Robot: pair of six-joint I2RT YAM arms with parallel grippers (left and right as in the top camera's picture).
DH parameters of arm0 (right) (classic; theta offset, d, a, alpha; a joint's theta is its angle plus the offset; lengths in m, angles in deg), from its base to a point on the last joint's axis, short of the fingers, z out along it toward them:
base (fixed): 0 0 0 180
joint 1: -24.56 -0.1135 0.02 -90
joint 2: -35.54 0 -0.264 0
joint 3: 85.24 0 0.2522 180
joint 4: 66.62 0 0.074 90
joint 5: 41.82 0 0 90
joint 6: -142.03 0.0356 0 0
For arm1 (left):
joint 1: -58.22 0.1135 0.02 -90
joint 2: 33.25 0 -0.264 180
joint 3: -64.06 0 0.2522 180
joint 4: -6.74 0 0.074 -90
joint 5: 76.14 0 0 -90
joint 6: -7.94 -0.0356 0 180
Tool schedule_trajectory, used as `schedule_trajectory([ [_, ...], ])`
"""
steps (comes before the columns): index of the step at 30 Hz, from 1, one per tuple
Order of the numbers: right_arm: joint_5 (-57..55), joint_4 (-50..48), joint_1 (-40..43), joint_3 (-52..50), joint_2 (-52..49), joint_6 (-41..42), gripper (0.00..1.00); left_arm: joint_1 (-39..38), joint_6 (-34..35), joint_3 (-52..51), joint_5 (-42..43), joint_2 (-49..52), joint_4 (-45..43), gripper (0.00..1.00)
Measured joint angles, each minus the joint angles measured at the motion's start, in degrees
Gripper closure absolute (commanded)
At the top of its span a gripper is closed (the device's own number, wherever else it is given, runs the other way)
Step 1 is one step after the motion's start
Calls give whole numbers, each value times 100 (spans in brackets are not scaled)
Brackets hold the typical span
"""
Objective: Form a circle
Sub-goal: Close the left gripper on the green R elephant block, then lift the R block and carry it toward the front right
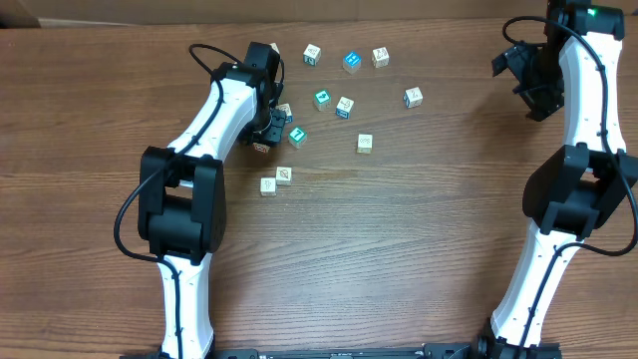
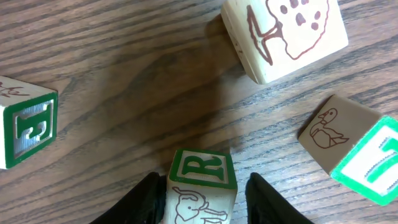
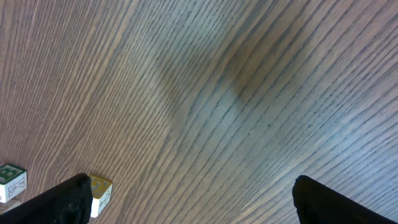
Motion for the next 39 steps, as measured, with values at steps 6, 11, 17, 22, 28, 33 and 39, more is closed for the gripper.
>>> schedule_trajectory([
  [6, 0, -2, 0, 0, 0, 2, 0, 0, -2, 0, -22, 0, 0, 58],
  [11, -2, 0, 0, 0, 0, 0, 0, 2, -2, 0, -85, 0, 0, 57],
  [17, 0, 0, 0, 0, 0, 2, 0, 0, -2, 0, -109, 0, -2, 56],
  [22, 0, 0, 0, 0, -2, 2, 0, 0, -2, -22, -109, 0, -55, 53],
  [28, 0, 0, 0, 0, 0, 0, 0, 2, -2, -302, -131, 2, -332, 60],
  [33, 0, 0, 0, 0, -2, 2, 0, 0, 0, -302, -133, 2, -350, 62],
  [39, 0, -2, 0, 0, -2, 0, 0, 0, -2, -302, -151, 2, -343, 70],
])
